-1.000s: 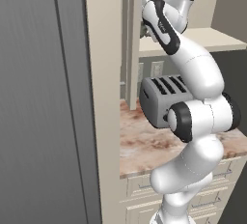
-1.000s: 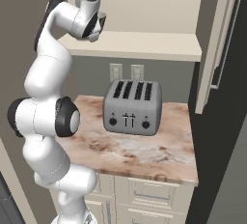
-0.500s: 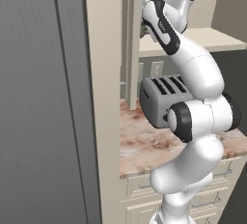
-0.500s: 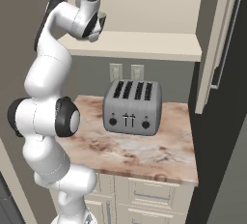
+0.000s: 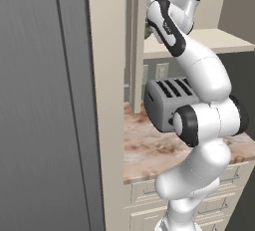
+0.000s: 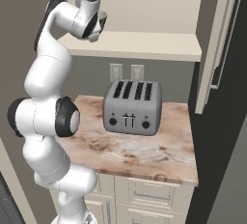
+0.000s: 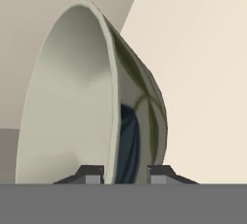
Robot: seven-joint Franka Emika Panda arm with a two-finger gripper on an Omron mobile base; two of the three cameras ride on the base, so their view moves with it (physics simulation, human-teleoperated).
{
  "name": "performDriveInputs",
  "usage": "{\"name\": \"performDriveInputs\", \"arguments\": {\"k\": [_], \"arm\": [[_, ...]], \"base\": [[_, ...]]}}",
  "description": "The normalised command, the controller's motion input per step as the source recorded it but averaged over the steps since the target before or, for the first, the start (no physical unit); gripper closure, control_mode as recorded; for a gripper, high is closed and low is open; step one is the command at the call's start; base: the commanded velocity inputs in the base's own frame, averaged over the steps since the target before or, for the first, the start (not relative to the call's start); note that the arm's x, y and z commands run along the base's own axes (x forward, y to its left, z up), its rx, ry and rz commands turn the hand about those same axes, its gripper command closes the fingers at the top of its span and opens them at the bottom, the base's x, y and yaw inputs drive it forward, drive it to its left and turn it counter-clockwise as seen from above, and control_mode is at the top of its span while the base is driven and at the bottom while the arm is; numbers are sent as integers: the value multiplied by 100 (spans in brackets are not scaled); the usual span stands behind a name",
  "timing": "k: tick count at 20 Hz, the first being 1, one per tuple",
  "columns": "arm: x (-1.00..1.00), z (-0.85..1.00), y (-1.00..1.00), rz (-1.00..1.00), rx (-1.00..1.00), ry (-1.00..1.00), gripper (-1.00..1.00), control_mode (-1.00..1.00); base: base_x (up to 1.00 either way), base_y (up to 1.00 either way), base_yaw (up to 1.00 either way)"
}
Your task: Pick up the bowls from the cabinet and place each bowl in front of a stool on the dining counter.
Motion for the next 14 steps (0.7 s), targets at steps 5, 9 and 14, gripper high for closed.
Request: {"name": "performDriveInputs", "arguments": {"k": [5, 9, 14], "arm": [[-2, 0, -1, 0, 0, 0, 100, -100], [-23, -8, -10, -1, 0, -14, 100, -100], [-52, -6, -26, 0, 0, -11, 100, -100]], "base": [[0, 0, 0], [0, 0, 0], [0, 0, 0]]}}
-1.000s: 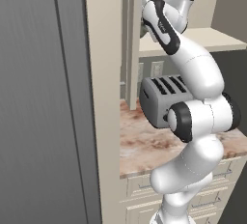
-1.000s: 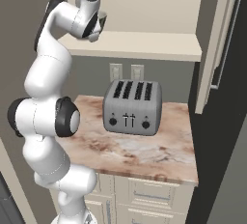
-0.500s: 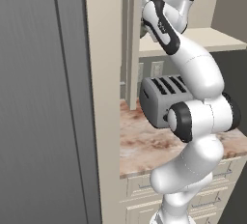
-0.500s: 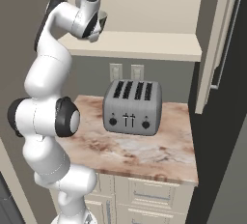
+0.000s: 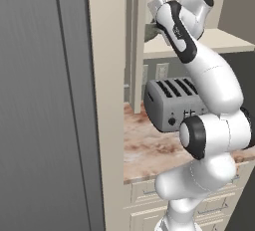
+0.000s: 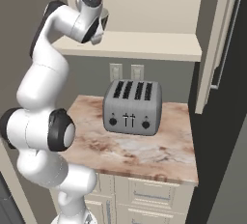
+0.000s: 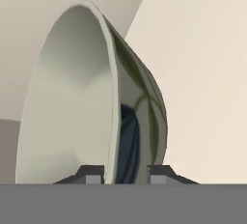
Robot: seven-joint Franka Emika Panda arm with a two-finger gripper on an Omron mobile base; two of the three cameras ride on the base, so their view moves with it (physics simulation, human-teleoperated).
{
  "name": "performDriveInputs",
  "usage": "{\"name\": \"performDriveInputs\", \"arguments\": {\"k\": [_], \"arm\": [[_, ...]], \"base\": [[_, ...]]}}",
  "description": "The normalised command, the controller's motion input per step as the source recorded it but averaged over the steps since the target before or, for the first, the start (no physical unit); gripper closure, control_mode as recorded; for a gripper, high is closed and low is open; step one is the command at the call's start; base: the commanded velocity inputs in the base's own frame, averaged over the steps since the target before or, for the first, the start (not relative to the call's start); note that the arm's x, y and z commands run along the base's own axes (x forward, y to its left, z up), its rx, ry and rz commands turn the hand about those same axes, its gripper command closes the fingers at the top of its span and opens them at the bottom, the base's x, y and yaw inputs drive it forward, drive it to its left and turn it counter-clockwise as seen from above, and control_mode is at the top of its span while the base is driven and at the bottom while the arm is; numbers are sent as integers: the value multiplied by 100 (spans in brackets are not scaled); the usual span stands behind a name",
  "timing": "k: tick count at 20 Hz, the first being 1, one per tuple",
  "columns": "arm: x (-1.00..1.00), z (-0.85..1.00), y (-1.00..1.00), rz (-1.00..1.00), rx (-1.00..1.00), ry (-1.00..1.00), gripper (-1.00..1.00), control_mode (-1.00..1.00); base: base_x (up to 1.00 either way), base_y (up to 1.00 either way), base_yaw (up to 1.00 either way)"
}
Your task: Pick up the bowls from the cabinet and place each bowl in front of a stool on the dining counter.
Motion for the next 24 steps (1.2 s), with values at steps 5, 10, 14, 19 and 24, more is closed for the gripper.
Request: {"name": "performDriveInputs", "arguments": {"k": [5, 10, 14, 19, 24], "arm": [[-49, 0, -44, 0, 0, -1, 100, -100], [-89, 3, -59, 0, 0, 0, 100, -100], [-99, 13, -38, -3, 0, 8, 100, -100], [-100, 1, -19, -6, 0, 13, 100, -100], [-100, -3, -4, -11, 0, 16, 100, -100]], "base": [[0, 0, 0], [0, 0, 0], [0, 0, 0], [0, 0, 0], [0, 0, 0]]}}
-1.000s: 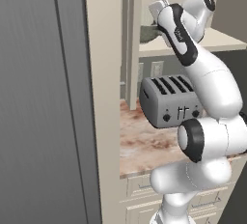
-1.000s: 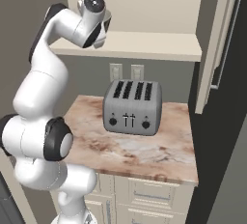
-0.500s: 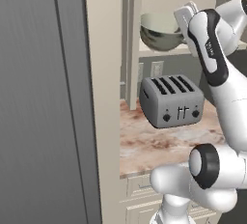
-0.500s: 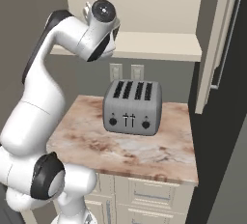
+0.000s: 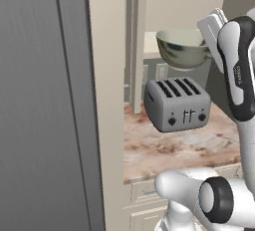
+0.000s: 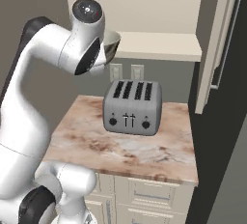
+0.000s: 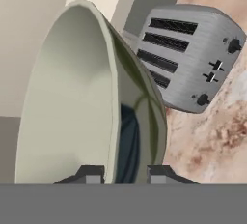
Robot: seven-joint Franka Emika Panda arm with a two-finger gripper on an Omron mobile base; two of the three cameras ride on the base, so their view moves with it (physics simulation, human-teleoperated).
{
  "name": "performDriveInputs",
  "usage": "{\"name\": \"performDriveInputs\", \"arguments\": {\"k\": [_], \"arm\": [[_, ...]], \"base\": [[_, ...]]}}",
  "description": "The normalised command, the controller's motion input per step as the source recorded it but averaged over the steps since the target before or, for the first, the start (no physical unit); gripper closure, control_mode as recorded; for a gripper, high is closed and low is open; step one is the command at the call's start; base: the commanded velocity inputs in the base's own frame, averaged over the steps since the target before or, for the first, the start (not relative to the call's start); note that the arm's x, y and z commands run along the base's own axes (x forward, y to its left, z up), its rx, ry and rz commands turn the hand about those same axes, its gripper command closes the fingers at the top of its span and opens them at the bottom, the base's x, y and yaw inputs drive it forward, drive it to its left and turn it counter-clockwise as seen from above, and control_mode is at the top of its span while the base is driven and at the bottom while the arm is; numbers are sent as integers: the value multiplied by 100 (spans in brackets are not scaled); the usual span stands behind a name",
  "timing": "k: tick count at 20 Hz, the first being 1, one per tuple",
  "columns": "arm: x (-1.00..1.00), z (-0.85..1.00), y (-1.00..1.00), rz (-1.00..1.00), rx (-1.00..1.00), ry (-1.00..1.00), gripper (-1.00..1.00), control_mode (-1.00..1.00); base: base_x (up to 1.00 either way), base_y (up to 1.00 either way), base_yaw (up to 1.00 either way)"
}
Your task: Pick up the bowls from the cabinet and place each bowl in front of a stool on the dining counter.
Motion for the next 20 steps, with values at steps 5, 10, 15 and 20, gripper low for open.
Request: {"name": "performDriveInputs", "arguments": {"k": [5, 10, 15, 20], "arm": [[-87, -15, -2, -3, 0, 10, 100, -100], [-81, -22, 0, 0, -6, 6, 100, -100], [-72, -23, 0, 0, -8, 7, 100, -100], [-15, -37, 0, 0, -3, 0, 100, -100]], "base": [[0, 0, 0], [0, 0, 0], [0, 0, 0], [0, 0, 0]]}}
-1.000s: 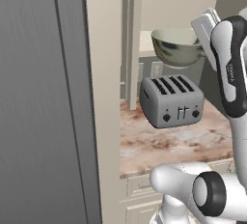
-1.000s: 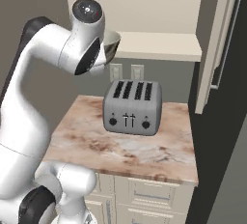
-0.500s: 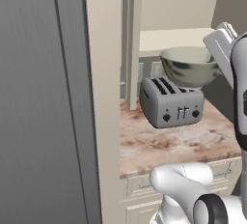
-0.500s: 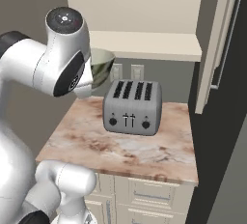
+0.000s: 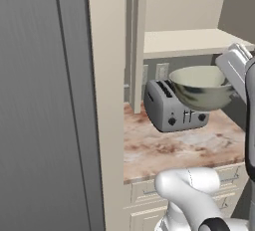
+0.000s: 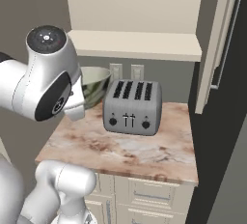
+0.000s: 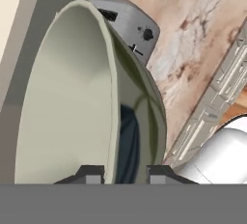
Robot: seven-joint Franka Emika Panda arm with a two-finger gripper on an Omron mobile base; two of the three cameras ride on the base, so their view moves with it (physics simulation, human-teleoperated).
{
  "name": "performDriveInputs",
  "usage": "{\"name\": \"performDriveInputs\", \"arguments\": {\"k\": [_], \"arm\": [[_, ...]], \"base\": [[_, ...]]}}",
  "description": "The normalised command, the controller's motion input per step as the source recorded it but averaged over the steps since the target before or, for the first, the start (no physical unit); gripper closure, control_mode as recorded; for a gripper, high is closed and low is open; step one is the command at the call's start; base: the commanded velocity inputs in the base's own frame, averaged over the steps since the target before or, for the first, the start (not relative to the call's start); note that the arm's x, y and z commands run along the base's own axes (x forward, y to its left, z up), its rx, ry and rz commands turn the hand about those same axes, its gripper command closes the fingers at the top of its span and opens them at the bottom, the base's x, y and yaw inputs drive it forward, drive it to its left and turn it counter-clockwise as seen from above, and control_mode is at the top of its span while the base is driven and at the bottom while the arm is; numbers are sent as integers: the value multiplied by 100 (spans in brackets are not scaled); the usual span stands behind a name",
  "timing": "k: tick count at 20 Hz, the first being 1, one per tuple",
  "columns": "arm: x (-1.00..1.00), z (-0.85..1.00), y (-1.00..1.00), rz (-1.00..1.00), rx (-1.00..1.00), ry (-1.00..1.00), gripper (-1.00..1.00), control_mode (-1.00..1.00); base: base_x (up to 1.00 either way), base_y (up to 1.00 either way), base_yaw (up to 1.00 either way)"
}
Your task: Pick up the bowls from the cabinet and place each bowl in front of a stool on the dining counter.
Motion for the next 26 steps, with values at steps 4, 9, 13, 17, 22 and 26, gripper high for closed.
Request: {"name": "performDriveInputs", "arguments": {"k": [4, 9, 13, 17, 22, 26], "arm": [[0, -14, 0, 0, 4, 0, 100, -100], [-30, -1, 0, -1, 9, 7, 100, -100], [-26, -9, 0, 0, 1, 2, 100, 100], [0, 0, 0, 0, 0, 0, 100, 100], [0, 0, 0, 0, 0, 0, 100, 100], [0, 0, 0, 0, 0, 0, 100, 100]], "base": [[0, 0, 0], [0, 0, 0], [-39, -2, 0], [-100, -60, -16], [-100, -50, -39], [-100, -7, -60]]}}
